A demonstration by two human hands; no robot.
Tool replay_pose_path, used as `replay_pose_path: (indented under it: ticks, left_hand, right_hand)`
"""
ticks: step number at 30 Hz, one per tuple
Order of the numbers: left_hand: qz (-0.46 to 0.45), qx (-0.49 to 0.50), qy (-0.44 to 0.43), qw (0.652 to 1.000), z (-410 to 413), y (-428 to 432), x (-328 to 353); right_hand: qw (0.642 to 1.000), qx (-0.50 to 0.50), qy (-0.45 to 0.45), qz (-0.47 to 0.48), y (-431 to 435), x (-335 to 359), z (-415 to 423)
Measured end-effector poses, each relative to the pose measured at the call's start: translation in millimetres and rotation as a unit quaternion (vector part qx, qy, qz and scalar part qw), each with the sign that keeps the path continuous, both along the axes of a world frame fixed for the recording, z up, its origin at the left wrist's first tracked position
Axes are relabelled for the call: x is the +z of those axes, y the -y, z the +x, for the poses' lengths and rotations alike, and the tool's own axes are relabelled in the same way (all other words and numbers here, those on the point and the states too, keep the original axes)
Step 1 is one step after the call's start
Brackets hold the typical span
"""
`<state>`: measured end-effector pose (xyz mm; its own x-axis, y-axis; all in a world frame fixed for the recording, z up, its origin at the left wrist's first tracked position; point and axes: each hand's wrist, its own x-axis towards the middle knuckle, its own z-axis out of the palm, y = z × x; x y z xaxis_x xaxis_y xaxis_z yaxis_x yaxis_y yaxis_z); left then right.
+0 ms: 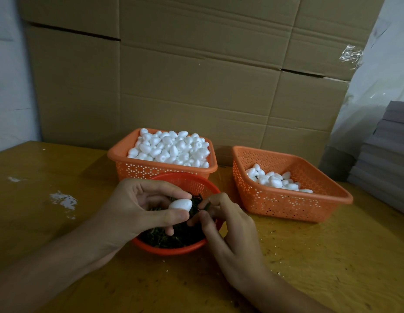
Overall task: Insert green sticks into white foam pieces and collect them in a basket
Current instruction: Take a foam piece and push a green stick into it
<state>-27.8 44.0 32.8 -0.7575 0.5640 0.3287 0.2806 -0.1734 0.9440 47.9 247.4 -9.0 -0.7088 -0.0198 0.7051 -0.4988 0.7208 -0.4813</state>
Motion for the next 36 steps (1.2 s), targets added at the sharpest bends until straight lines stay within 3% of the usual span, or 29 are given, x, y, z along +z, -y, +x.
replay_pose_path:
  ticks: [7, 18, 24, 36]
  left_hand:
    - [-0.004, 0.021, 0.016, 1.0, 0.2, 0.0, 0.4]
    - [0.034, 0.037, 0.022, 0.998, 0.4, -1.7, 0.0]
    - [0.039, 0.034, 0.015, 0.999, -0.1, -3.2, -2.3]
    - [0.026, 0.045, 0.014, 0.999, 2.3, -4.4, -1.5]
  right_hand:
    - [0.999, -0.029, -0.002, 0.037, 1.6, 1.1, 0.2]
    - [0.98, -0.12, -0.117, 0.105, 1.9, -2.3, -1.0]
    - [0.993, -0.084, -0.082, 0.024, -2.3, -3.6, -1.8]
    - [0.994, -0.043, -0.094, -0.041, -0.3, -6.1, 0.5]
